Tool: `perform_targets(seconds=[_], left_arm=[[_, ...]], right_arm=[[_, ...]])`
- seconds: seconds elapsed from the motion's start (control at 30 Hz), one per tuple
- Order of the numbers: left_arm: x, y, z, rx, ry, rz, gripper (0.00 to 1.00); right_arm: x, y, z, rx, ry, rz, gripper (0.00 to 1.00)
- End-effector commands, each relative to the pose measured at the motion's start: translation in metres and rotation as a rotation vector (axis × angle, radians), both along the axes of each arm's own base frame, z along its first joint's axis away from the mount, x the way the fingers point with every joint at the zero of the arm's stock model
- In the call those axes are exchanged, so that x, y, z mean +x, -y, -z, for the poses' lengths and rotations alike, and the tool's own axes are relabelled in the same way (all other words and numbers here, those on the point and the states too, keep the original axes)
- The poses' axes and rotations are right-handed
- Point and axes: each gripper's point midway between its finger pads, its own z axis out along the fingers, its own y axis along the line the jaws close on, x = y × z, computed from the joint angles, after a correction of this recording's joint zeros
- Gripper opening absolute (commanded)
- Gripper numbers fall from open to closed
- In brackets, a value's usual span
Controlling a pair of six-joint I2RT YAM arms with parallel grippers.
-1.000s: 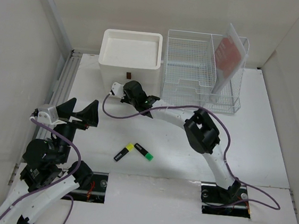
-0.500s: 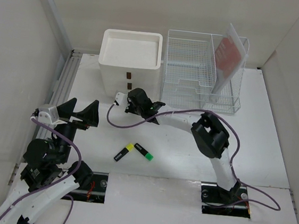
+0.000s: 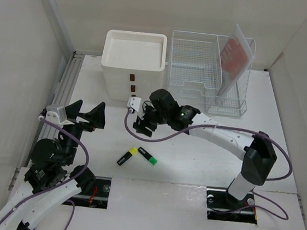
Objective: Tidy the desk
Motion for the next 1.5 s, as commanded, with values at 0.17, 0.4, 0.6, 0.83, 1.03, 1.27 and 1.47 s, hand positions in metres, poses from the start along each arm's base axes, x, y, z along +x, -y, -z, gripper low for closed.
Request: perform_targets(seconds=[0.17,0.4,0.6,0.83,1.03,1.27,1.47], left_arm=[[0.0,-0.001,-0.009,-0.009,0.037,-0.006,0.94],[0.0,-0.001,-0.009,-0.01,0.037,-0.007,0.94],[0.0,-0.001,-0.009,-0.01,0.037,-0.007,0.94],[0.0,-0.001,-0.009,-0.01,0.037,-0.007,0.94],[-0.001,-0.002,-0.011,-0.016,0.044,-0.007,0.94],[-0.001,-0.002,-0.011,-0.016,0.044,-0.007,0.94],[-0.003,-0.004,-0.012,-0.022,0.051,-0.007,0.94]], right_arm=[[-0.061,0.039,0.09,-0.045,-0.35,0.099,0.69],[-0.057,0.033,0.097,0.005,-0.351,0.255,0.69],[-0.056,0.023,0.117,-0.014,-0.433,0.336,0.7],[-0.056,0.015,0.121,-0.025,-0.378,0.461,0.7],[-0.066,0.01,0.125,-0.032,-0.345,0.504,0.68],[-0.062,0.018,0.147,-0.103,-0.329,0.545,0.64],[-0.063,0.021,0.157,-0.135,-0.327,0.543,0.58]])
